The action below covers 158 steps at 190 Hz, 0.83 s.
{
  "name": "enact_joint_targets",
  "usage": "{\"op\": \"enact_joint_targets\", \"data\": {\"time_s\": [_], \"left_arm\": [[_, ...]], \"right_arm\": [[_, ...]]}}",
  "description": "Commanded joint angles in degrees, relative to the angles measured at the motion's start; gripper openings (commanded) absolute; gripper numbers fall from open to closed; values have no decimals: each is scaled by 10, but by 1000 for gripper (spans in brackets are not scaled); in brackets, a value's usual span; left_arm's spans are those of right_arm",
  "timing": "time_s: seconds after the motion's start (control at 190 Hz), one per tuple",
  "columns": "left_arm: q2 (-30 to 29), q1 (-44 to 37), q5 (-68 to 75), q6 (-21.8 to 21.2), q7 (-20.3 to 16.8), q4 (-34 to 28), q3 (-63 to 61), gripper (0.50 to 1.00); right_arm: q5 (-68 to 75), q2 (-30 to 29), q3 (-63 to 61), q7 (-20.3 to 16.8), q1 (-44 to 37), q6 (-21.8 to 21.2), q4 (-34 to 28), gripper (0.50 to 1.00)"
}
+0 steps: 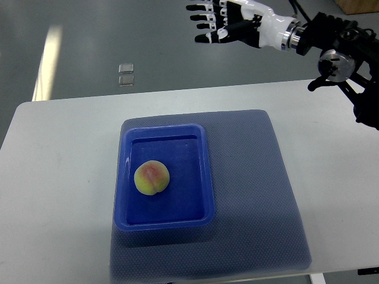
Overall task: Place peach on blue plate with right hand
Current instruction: 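Open the right hand, release the peach, and withdraw upward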
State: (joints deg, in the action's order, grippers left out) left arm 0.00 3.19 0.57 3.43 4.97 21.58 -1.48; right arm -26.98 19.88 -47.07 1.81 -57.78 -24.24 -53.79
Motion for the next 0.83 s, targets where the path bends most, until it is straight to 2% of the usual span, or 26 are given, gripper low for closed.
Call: {"op": "enact_joint_targets", "data": {"time_s": [0.0, 0.042, 0.09, 0.095, 0.148, 0.301, 0.385, 0.39, 0.443, 0.564, 0.828], "left_arm": [[0, 0, 0, 0, 0, 0, 0, 1000], [0, 0, 0, 0, 0, 0, 0, 1000], [0, 0, 0, 0, 0, 0, 0, 1000], [0, 0, 0, -1, 0, 0, 0, 1000], [0, 0, 0, 0, 0, 1, 0, 1000], [0, 0, 0, 0, 0, 2, -1, 1000], [0, 0, 0, 0, 0, 3, -1, 1000], [0, 0, 0, -1, 0, 3, -1, 1000], [0, 0, 0, 0, 0, 3, -1, 1000], [0, 0, 0, 0, 0, 1, -1, 1000], [0, 0, 1, 0, 0, 3, -1, 1000]], "right_arm": [[92, -23, -106, 19, 101, 11, 2, 928], [126, -52, -133, 30, 138, 24, 3, 928], [126, -52, -133, 30, 138, 24, 3, 928], [156, -87, -161, 49, 175, 53, 4, 928], [166, -121, -183, 70, 215, 77, 5, 928], [173, -169, -218, 120, 269, 78, 23, 930], [173, -174, -221, 123, 272, 76, 33, 930], [173, -185, -222, 123, 273, 70, 54, 930], [174, -192, -224, 123, 273, 61, 70, 930], [177, -193, -227, 123, 273, 46, 77, 930], [192, -189, -229, 123, 276, 46, 89, 930]]}}
